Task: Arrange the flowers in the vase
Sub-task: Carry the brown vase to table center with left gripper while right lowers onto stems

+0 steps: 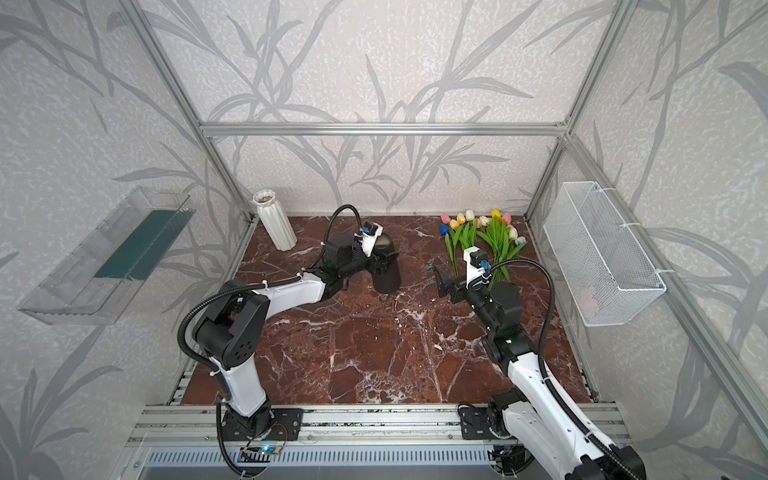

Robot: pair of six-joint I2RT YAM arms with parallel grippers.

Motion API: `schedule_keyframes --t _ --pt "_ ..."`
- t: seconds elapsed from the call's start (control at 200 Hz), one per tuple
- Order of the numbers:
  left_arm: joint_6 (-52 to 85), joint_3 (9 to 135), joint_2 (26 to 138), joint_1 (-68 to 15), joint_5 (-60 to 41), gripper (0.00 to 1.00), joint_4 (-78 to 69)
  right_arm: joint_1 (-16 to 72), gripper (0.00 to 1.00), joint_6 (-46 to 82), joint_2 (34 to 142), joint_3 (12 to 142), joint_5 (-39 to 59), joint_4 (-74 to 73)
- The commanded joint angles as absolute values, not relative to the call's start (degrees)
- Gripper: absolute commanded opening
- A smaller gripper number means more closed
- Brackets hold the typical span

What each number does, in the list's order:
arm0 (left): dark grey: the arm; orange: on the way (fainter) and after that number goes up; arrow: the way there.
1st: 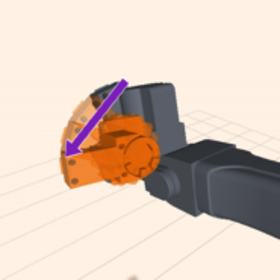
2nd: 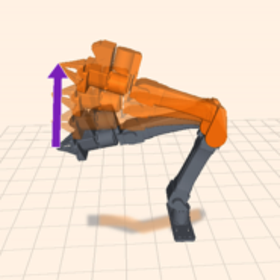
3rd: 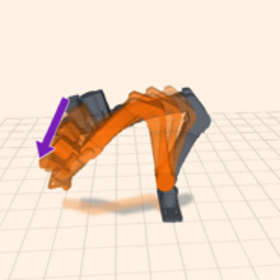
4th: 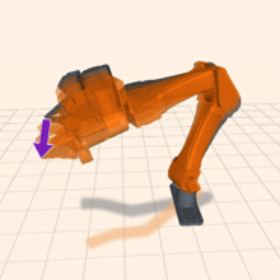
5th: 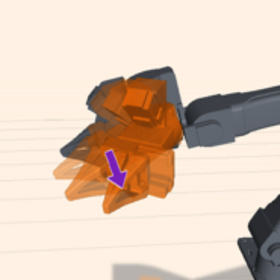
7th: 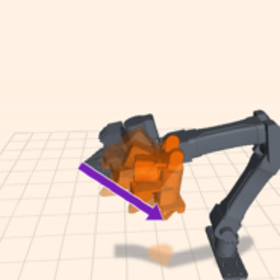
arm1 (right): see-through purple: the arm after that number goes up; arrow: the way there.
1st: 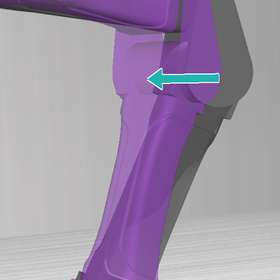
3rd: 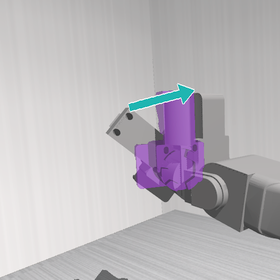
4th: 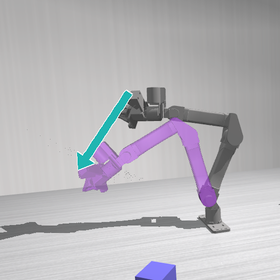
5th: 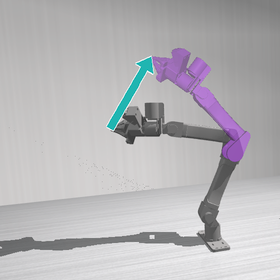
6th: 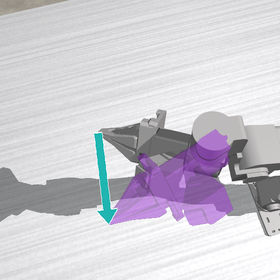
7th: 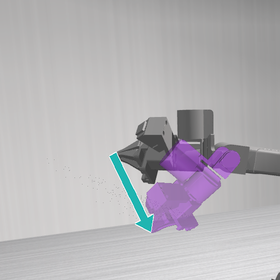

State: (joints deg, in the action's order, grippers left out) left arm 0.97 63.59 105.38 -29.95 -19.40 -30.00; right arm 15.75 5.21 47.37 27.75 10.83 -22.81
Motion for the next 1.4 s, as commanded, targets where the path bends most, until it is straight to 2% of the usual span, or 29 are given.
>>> schedule_keyframes --t 0.0,0.11,0.255,0.27,0.305,0.375,0.46,0.535,0.665,0.885,1.02,1.08,1.145,1.225,1.305,1.395 --pt "-1.84 64.51 103.36 -30.01 -20.15 0.09 -36.37 16.0 0.97 7.54 47.02 28.65 9.11 -18.33" --pt "-3.91 64.07 103.33 -31.51 -18.73 0.1 -36.47 16.0 0.97 6.97 47.41 29.04 8.33 -17.77" --pt "-7.3 63.48 102.95 -33.28 -15.95 0.16 -36.19 15.95 0.96 6.12 49.38 31.03 8.61 -16.85" --pt "-7.48 63.42 103.0 -33.43 -15.72 0.19 -36.13 15.99 0.97 6.19 49.6 31.21 8.69 -16.82" --pt "-7.77 63.23 102.89 -33.65 -15.16 0.33 -36.3 15.99 0.97 6.16 50.27 31.75 8.79 -16.66" --pt "-8.32 62.56 102.49 -33.92 -15.25 0.45 -36.85 16.0 0.97 6.35 51.63 32.89 8.91 -16.16" --pt "-8.28 61.59 101.76 -34.1 -14.52 0.76 -38.23 16.0 0.97 6.32 53.09 33.95 9.01 -15.65" --pt "-8.43 61.17 100.92 -34.1 -14.6 0.89 -38.41 16.0 0.97 6.36 53.85 34.76 8.71 -14.76" --pt "-9.08 61.17 99.21 -34.1 -14.34 0.99 -37.02 16.0 0.97 6.19 54.65 36.3 7.81 -12.56" --pt "-9.62 61.29 94.21 -34.11 -14.24 1.0 -33.76 15.91 0.97 6.6 57.17 40.69 4.86 -5.55" --pt "-9.01 62.67 87.49 -34.56 -16.12 1.0 -29.63 14.17 0.95 8.42 64.82 48.33 1.32 4.57" --pt "-9.1 62.56 83.94 -36.06 -13.64 1.0 -29.11 14.06 0.88 7.9 69.79 52.35 -0.43 9.73" --pt "-9.64 61.64 79.84 -38.08 -12.97 1.0 -27.82 13.98 0.74 7.6 75.58 57.77 -2.9 15.7" --pt "-9.04 58.27 74.76 -40.8 -11.99 1.0 -28.27 12.97 0.62 8.3 82.26 63.06 -5.11 21.15" --pt "-5.82 52.75 70.32 -42.04 -12.04 0.94 -30.74 11.3 0.52 8.97 87.98 66.73 -4.83 23.95" --pt "-2.16 45.09 66.7 -42.27 -11.03 0.94 -33.71 9.47 0.41 8.99 94.96 71.62 -2.61 27.71"
